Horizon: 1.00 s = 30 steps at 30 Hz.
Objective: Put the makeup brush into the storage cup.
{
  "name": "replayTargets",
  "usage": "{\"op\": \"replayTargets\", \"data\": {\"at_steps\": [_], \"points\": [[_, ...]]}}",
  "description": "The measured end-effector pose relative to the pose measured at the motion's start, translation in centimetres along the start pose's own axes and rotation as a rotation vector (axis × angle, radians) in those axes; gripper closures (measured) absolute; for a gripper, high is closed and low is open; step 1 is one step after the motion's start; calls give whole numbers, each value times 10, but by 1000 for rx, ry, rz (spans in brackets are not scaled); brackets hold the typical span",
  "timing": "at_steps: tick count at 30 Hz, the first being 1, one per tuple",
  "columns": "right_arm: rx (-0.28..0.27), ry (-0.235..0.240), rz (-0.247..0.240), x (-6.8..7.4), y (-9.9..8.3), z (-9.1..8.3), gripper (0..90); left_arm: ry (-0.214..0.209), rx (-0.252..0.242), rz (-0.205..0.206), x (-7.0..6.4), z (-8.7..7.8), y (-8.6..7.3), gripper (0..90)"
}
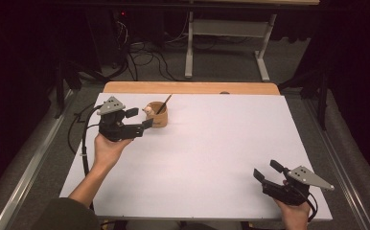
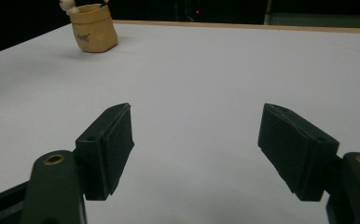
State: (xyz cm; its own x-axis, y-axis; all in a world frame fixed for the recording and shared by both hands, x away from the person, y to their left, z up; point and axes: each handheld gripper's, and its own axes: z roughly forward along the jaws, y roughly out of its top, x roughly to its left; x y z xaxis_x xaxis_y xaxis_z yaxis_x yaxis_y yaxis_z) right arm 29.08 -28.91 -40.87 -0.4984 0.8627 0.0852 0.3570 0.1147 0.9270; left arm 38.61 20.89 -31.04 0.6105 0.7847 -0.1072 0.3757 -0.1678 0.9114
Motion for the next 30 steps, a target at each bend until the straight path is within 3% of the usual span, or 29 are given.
{"op": "replayTargets", "data": {"at_steps": [30], "points": [[3,0,1,1,0,1,282,-10,-18,-22,-1,-19,-15,285]]}}
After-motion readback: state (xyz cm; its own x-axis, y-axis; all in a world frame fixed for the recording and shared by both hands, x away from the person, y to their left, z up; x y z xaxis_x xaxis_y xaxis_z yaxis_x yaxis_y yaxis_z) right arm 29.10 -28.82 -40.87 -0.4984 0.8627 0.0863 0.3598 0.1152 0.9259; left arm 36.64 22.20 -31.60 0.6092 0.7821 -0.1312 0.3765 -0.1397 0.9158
